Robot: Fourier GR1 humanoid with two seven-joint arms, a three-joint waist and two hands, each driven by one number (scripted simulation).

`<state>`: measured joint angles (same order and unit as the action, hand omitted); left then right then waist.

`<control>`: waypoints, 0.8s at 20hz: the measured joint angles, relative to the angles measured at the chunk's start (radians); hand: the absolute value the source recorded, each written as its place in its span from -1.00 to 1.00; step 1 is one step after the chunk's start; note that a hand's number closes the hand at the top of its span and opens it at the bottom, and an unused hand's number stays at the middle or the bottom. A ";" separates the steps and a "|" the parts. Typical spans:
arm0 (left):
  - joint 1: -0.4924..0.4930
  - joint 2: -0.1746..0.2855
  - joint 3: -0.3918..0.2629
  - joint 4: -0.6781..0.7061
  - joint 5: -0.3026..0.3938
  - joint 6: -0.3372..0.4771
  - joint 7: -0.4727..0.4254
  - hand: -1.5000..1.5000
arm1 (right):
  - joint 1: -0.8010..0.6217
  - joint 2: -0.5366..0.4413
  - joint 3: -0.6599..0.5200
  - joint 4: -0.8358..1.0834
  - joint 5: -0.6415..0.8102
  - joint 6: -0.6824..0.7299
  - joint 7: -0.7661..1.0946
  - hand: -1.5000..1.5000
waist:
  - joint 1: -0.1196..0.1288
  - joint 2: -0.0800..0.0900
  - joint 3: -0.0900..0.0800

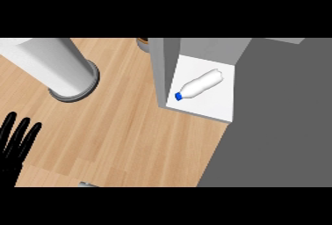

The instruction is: Pick up the bottled water, place it into the cabinet and close the cabinet

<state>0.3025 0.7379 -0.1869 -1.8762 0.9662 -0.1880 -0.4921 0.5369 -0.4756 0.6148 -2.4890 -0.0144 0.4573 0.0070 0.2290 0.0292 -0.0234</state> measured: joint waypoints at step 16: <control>-0.004 0.035 0.031 0.021 0.026 -0.047 0.016 -1.00 | -0.192 -0.036 -0.009 0.009 -0.009 0.074 0.072 1.00 | 0.021 0.002 -0.007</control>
<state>0.2982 0.7725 -0.1563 -1.8550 0.9922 -0.2350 -0.4761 0.3446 -0.5114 0.6054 -2.4804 -0.0234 0.5309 0.0793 0.2503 0.0307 -0.0307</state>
